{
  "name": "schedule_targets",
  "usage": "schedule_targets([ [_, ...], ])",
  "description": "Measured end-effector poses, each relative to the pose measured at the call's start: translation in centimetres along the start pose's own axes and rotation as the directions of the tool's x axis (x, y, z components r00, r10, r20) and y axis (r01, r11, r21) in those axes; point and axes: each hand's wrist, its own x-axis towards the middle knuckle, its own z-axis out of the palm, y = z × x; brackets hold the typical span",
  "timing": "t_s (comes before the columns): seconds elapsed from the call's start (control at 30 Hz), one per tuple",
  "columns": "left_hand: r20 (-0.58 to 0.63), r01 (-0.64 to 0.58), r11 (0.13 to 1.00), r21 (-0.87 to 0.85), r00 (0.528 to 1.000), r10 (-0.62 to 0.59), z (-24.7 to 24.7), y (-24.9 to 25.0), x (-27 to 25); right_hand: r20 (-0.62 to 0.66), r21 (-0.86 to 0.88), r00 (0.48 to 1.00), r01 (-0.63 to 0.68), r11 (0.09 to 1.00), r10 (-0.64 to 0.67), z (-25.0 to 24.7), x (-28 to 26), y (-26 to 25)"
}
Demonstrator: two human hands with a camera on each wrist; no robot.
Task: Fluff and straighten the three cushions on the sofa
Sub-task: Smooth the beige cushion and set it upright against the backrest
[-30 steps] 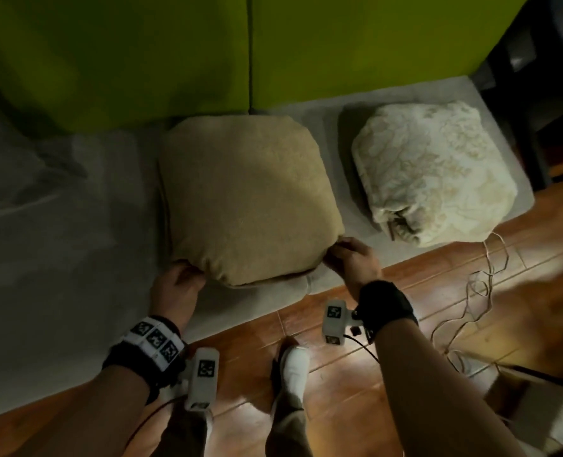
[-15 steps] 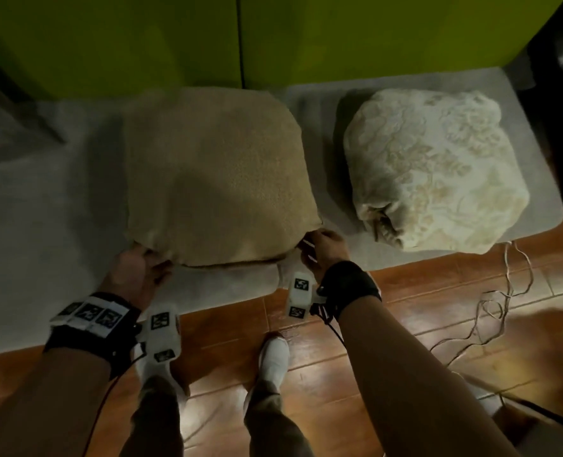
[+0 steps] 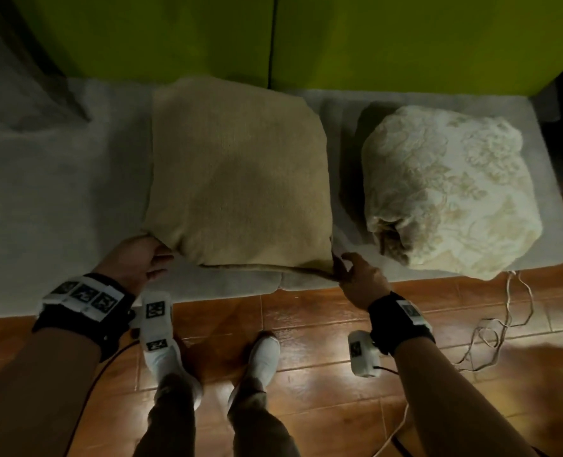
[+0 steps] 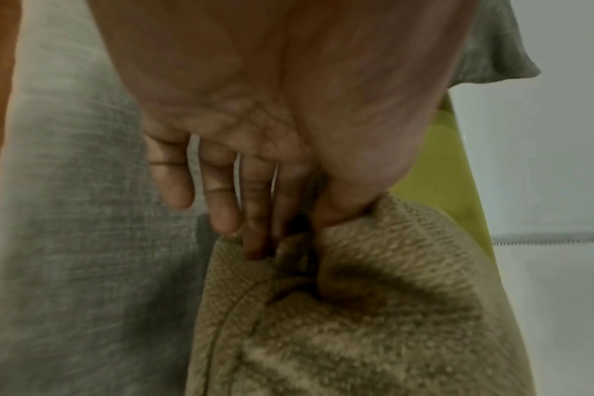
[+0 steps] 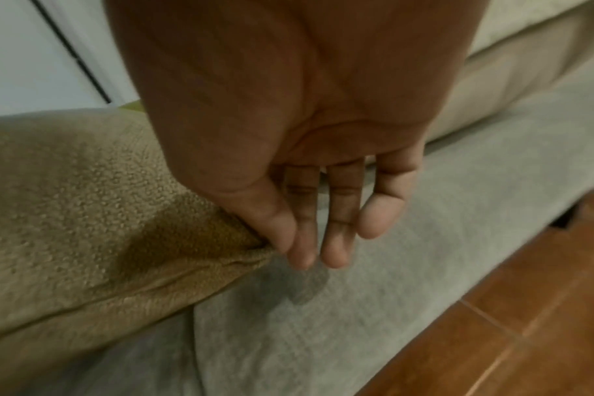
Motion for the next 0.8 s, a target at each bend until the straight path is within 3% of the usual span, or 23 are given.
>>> schedule_targets([
  [0.07,0.101,-0.005,0.999,-0.038,0.995,0.009,0.1,0.2,-0.7,0.020,0.260,0.999,-0.049,0.964,0.045,0.5,-0.2,-0.6],
  [0.13,0.113,-0.049,0.999,-0.001,0.992,0.049,0.2,0.6,-1.2,0.086,0.621,0.987,-0.157,0.768,0.132,0.7,-0.6,-1.5],
  [0.17,0.094,-0.070,0.997,0.036,0.993,0.066,0.4,0.9,-1.4,0.086,0.705,0.981,-0.184,0.685,0.175,0.7,-0.5,-1.8],
  [0.2,0.061,-0.084,0.995,0.057,0.995,0.081,0.4,1.0,-1.5,0.063,0.716,0.980,-0.177,0.675,0.189,0.8,-0.4,-1.9],
  [0.33,-0.033,-0.093,0.995,0.023,0.995,0.094,0.4,0.7,-1.8,-0.065,0.395,0.992,-0.075,0.916,0.109,0.4,0.3,-1.5],
  [0.37,-0.064,-0.067,0.998,-0.018,0.996,0.066,-0.4,0.0,-1.7,-0.084,0.367,0.990,-0.076,0.927,0.114,0.1,0.5,-1.2],
  [0.43,-0.149,-0.025,0.998,-0.058,0.989,0.016,-2.8,-2.3,-1.5,-0.083,0.467,0.980,-0.123,0.875,0.182,-0.3,0.6,-1.0],
  [0.53,-0.280,0.021,0.997,0.077,0.960,0.002,-7.1,-6.4,-1.2,-0.035,0.484,0.971,-0.192,0.854,0.238,-0.1,0.7,-1.3],
  [0.67,-0.224,0.078,0.963,0.257,0.974,-0.019,-8.8,-8.4,-1.1,-0.031,0.242,0.978,-0.195,0.951,0.208,0.5,0.1,-2.1],
  [0.73,-0.250,0.040,0.908,0.417,0.965,0.072,-8.2,-7.1,-1.6,-0.129,0.072,0.978,-0.156,0.985,0.165,0.0,-0.9,-2.7],
  [0.8,-0.305,-0.095,0.815,0.572,0.898,0.318,-7.8,-5.2,-2.4,-0.319,-0.006,0.946,0.053,0.999,-0.053,-0.7,-1.9,-4.0],
])
